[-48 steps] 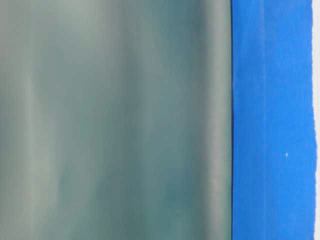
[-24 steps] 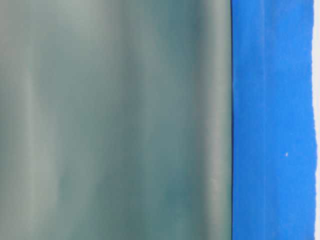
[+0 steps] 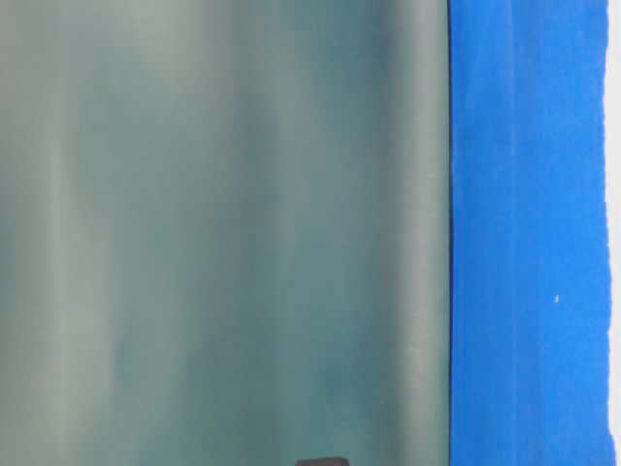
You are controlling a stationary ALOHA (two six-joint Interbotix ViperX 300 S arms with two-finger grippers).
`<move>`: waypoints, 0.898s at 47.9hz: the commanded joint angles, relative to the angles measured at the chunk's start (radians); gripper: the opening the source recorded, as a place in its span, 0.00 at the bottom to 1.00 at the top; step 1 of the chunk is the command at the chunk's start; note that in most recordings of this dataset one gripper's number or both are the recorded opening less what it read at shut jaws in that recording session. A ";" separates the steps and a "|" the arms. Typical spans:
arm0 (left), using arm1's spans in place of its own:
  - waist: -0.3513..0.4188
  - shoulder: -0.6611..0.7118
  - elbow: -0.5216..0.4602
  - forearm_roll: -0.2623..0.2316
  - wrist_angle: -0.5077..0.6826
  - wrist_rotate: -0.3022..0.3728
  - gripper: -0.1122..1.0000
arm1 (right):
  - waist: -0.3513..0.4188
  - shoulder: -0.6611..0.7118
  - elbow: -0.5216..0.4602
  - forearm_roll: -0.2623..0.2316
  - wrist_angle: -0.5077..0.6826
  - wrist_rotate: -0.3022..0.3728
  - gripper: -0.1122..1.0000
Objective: Fold the yellow towel.
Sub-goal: 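Grasp the left and right ends of the folded strip with both grippers, then lift the strip and rotate it vertical, right gripper moving to the far side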
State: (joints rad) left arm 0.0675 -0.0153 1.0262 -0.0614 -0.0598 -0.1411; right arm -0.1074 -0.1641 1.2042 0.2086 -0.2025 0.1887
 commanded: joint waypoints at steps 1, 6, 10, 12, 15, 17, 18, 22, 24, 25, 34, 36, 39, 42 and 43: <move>-0.028 -0.028 -0.014 0.005 0.044 0.000 0.12 | 0.002 -0.046 -0.015 -0.003 0.020 0.000 0.14; -0.026 -0.083 -0.035 0.003 0.095 0.000 0.12 | 0.002 -0.103 -0.026 -0.003 0.077 -0.002 0.14; -0.028 -0.141 -0.054 0.003 0.144 0.000 0.12 | 0.000 -0.158 -0.037 -0.005 0.129 -0.002 0.14; -0.028 -0.164 -0.061 0.003 0.166 0.000 0.12 | -0.002 -0.189 -0.041 -0.003 0.153 -0.005 0.14; -0.028 -0.201 -0.074 0.003 0.195 0.000 0.12 | -0.003 -0.242 -0.052 -0.005 0.195 -0.009 0.14; -0.029 -0.224 -0.083 0.003 0.210 -0.002 0.12 | -0.005 -0.273 -0.058 -0.005 0.216 -0.015 0.14; -0.032 -0.238 -0.087 0.003 0.216 -0.002 0.12 | -0.005 -0.290 -0.061 -0.003 0.229 -0.018 0.14; -0.043 -0.287 -0.104 0.003 0.239 0.000 0.12 | -0.006 -0.348 -0.080 -0.003 0.276 -0.028 0.14; -0.051 -0.304 -0.110 0.003 0.247 0.000 0.12 | -0.006 -0.376 -0.086 -0.005 0.296 -0.032 0.14; -0.054 -0.310 -0.112 0.003 0.249 0.000 0.12 | -0.006 -0.390 -0.089 -0.005 0.305 -0.032 0.14; -0.087 -0.333 -0.107 0.003 0.244 -0.012 0.12 | -0.006 -0.454 -0.091 -0.006 0.337 -0.040 0.14; -0.097 -0.331 -0.109 0.000 0.238 -0.012 0.12 | -0.008 -0.454 -0.092 -0.006 0.336 -0.040 0.14; -0.114 -0.327 -0.114 -0.002 0.215 -0.015 0.12 | -0.015 -0.449 -0.095 -0.009 0.330 -0.043 0.14; -0.140 -0.313 -0.123 -0.002 0.164 -0.021 0.12 | -0.034 -0.437 -0.098 -0.014 0.316 -0.043 0.14; -0.147 -0.308 -0.127 -0.003 0.144 -0.025 0.12 | -0.040 -0.431 -0.101 -0.017 0.310 -0.043 0.14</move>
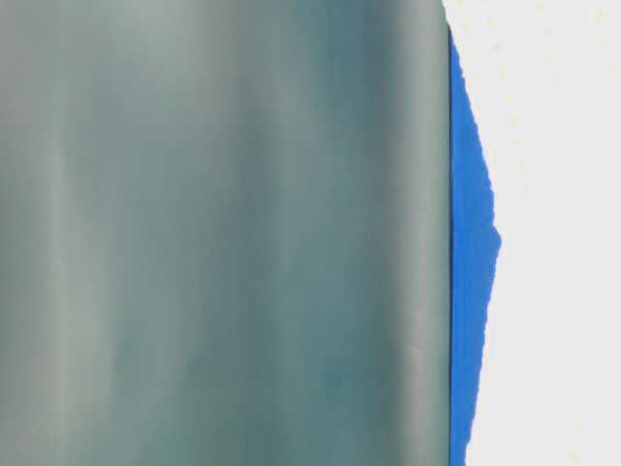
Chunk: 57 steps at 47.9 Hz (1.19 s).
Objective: Fold the yellow towel.
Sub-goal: 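Lift the strip and rotate it vertical, right gripper moving to the far side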
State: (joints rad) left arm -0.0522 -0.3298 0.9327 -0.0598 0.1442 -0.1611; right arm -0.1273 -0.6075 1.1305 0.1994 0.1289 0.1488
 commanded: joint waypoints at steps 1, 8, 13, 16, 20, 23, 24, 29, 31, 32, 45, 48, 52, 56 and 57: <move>-0.035 0.012 -0.037 -0.003 -0.077 -0.009 0.12 | -0.029 0.018 -0.029 -0.009 -0.028 -0.003 0.14; -0.086 0.087 -0.084 -0.003 -0.195 -0.038 0.12 | -0.114 0.077 -0.066 -0.054 -0.064 -0.005 0.14; -0.110 0.153 -0.138 -0.005 -0.233 -0.040 0.12 | -0.187 0.123 -0.106 -0.081 -0.074 -0.005 0.14; -0.124 0.195 -0.179 -0.003 -0.245 -0.038 0.12 | -0.235 0.160 -0.133 -0.095 -0.080 -0.005 0.14; -0.135 0.247 -0.241 -0.005 -0.249 -0.038 0.12 | -0.279 0.199 -0.166 -0.109 -0.089 -0.006 0.14; -0.141 0.285 -0.287 -0.003 -0.249 -0.038 0.12 | -0.302 0.229 -0.190 -0.126 -0.097 -0.009 0.14; -0.144 0.302 -0.308 -0.003 -0.249 -0.037 0.12 | -0.307 0.239 -0.198 -0.132 -0.098 -0.009 0.14; -0.147 0.353 -0.374 -0.003 -0.250 -0.034 0.12 | -0.341 0.282 -0.238 -0.163 -0.107 -0.009 0.14; -0.147 0.371 -0.399 -0.003 -0.249 -0.034 0.12 | -0.353 0.301 -0.255 -0.170 -0.110 -0.009 0.14; -0.147 0.377 -0.410 -0.003 -0.250 -0.032 0.12 | -0.359 0.307 -0.264 -0.173 -0.112 -0.009 0.14; -0.155 0.453 -0.520 -0.003 -0.264 -0.038 0.12 | -0.423 0.385 -0.357 -0.209 -0.110 -0.009 0.14; -0.158 0.466 -0.540 -0.003 -0.273 -0.038 0.12 | -0.433 0.397 -0.373 -0.215 -0.109 -0.011 0.14; -0.161 0.486 -0.566 -0.003 -0.284 -0.040 0.12 | -0.439 0.413 -0.391 -0.219 -0.107 -0.012 0.14; -0.166 0.502 -0.588 -0.006 -0.291 -0.041 0.12 | -0.440 0.425 -0.405 -0.225 -0.104 -0.014 0.14; -0.166 0.506 -0.592 -0.006 -0.291 -0.041 0.12 | -0.440 0.428 -0.408 -0.227 -0.104 -0.014 0.14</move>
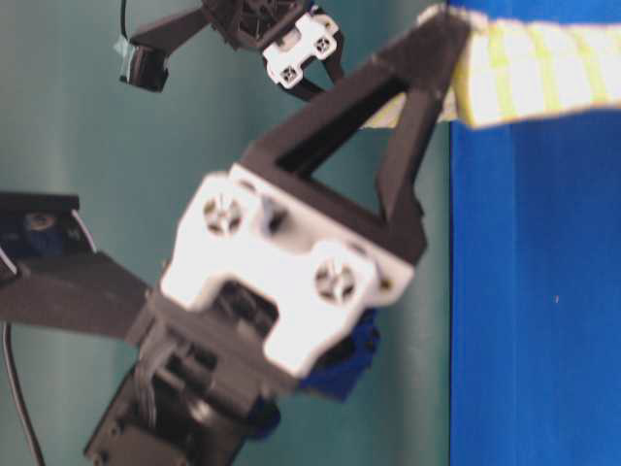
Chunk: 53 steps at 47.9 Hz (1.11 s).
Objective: Fold the yellow towel.
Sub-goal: 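Lift the strip and rotate it vertical, right gripper moving to the far side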
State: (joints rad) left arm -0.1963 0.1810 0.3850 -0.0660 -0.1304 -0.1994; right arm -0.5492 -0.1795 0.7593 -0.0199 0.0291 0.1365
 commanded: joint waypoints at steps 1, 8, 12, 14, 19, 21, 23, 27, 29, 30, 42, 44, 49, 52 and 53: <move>-0.021 -0.002 -0.051 0.000 -0.017 -0.003 0.12 | -0.018 0.002 -0.040 -0.009 -0.005 -0.002 0.14; -0.023 0.017 -0.077 0.000 -0.020 -0.003 0.12 | -0.018 0.014 -0.055 -0.018 -0.005 -0.002 0.14; -0.025 0.025 -0.083 -0.002 -0.020 -0.005 0.12 | -0.018 0.020 -0.063 -0.020 -0.003 -0.002 0.14; -0.026 0.026 -0.084 -0.002 -0.020 -0.005 0.12 | -0.018 0.021 -0.064 -0.020 -0.003 -0.002 0.14; -0.028 0.028 -0.081 -0.008 -0.031 -0.018 0.12 | -0.018 0.026 -0.072 -0.021 -0.005 -0.002 0.14; -0.029 0.028 -0.078 -0.009 -0.035 -0.026 0.12 | -0.018 0.029 -0.075 -0.020 -0.003 -0.002 0.14; -0.032 0.029 -0.077 -0.012 -0.043 -0.031 0.12 | -0.018 0.034 -0.080 -0.020 -0.003 -0.003 0.14; -0.040 0.028 -0.071 -0.015 -0.057 -0.035 0.12 | -0.018 0.044 -0.094 -0.021 0.003 -0.003 0.14; -0.044 0.029 -0.067 -0.017 -0.064 -0.037 0.12 | -0.017 0.051 -0.101 -0.023 0.009 -0.003 0.14; -0.048 0.029 -0.066 -0.020 -0.069 -0.037 0.12 | -0.017 0.054 -0.104 -0.025 0.012 -0.005 0.14; -0.067 0.060 -0.031 -0.081 -0.156 -0.037 0.12 | 0.008 0.095 -0.127 -0.043 0.034 -0.005 0.14; -0.071 0.064 -0.025 -0.089 -0.169 -0.037 0.12 | 0.008 0.100 -0.126 -0.043 0.034 -0.005 0.14; -0.077 0.063 -0.005 -0.095 -0.192 -0.037 0.12 | 0.009 0.109 -0.124 -0.043 0.032 -0.005 0.14; -0.078 0.060 0.005 -0.095 -0.193 -0.037 0.12 | 0.012 0.112 -0.127 -0.044 0.032 -0.005 0.14; -0.077 0.060 0.006 -0.095 -0.193 -0.037 0.12 | 0.014 0.114 -0.129 -0.046 0.031 -0.005 0.14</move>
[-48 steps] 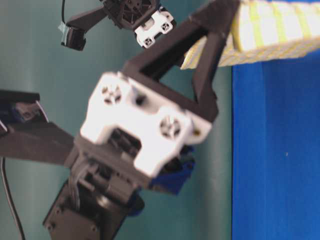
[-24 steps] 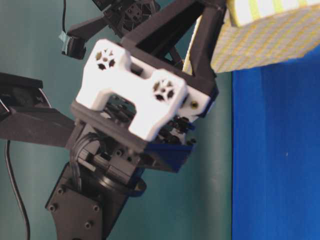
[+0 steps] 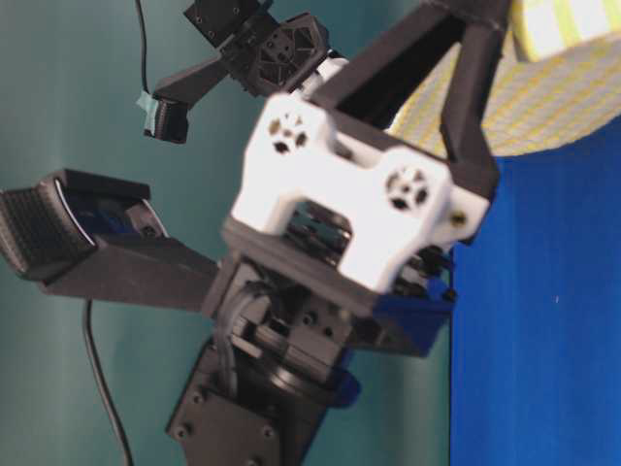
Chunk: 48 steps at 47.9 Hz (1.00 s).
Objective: Fold the yellow towel.
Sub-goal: 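Lift the strip and rotate it vertical, right gripper moving to the far side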
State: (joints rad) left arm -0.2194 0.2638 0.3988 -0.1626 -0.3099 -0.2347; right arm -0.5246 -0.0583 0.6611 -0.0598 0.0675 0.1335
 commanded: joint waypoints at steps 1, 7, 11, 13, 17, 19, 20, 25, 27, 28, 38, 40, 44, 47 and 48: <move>-0.054 -0.026 -0.005 0.002 -0.014 -0.002 0.12 | -0.008 -0.008 -0.032 -0.008 -0.009 -0.002 0.14; -0.054 -0.035 0.017 0.002 -0.015 0.000 0.12 | 0.008 0.014 -0.052 -0.029 -0.009 -0.002 0.14; -0.055 -0.043 0.037 0.002 -0.015 0.000 0.12 | 0.020 0.038 -0.072 -0.043 -0.009 -0.002 0.14; -0.057 -0.048 0.046 0.002 -0.015 0.000 0.12 | 0.028 0.052 -0.083 -0.048 -0.008 -0.003 0.14; -0.060 -0.057 0.069 0.002 -0.015 0.000 0.12 | 0.041 0.086 -0.114 -0.051 -0.006 -0.008 0.14; -0.061 -0.061 0.080 0.002 -0.015 -0.002 0.12 | 0.048 0.101 -0.129 -0.051 -0.005 -0.009 0.14; -0.061 -0.063 0.084 0.002 -0.015 0.000 0.12 | 0.051 0.109 -0.137 -0.051 -0.006 -0.011 0.14; -0.066 -0.078 0.118 0.002 -0.015 0.000 0.12 | 0.063 0.141 -0.170 -0.051 -0.005 -0.012 0.14; -0.067 -0.084 0.130 0.002 -0.015 0.000 0.12 | 0.069 0.152 -0.183 -0.051 -0.005 -0.012 0.14; -0.067 -0.089 0.137 0.002 -0.017 0.000 0.12 | 0.071 0.158 -0.189 -0.051 -0.005 -0.012 0.14; -0.069 -0.110 0.193 0.002 -0.025 -0.002 0.12 | 0.083 0.196 -0.222 -0.051 -0.005 -0.012 0.14; -0.069 -0.114 0.199 0.000 -0.025 0.000 0.12 | 0.084 0.201 -0.224 -0.051 -0.006 -0.012 0.14; -0.064 -0.115 0.207 0.002 -0.025 0.000 0.12 | 0.084 0.207 -0.225 -0.051 -0.011 -0.012 0.14; -0.061 -0.115 0.212 0.002 -0.020 0.002 0.12 | 0.084 0.209 -0.227 -0.051 -0.012 -0.012 0.14; -0.060 -0.115 0.212 0.002 -0.018 0.003 0.12 | 0.084 0.209 -0.227 -0.051 -0.014 -0.012 0.14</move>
State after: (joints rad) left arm -0.2638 0.1841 0.6182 -0.1641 -0.3252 -0.2347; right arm -0.4341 0.1657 0.4617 -0.1074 0.0660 0.1212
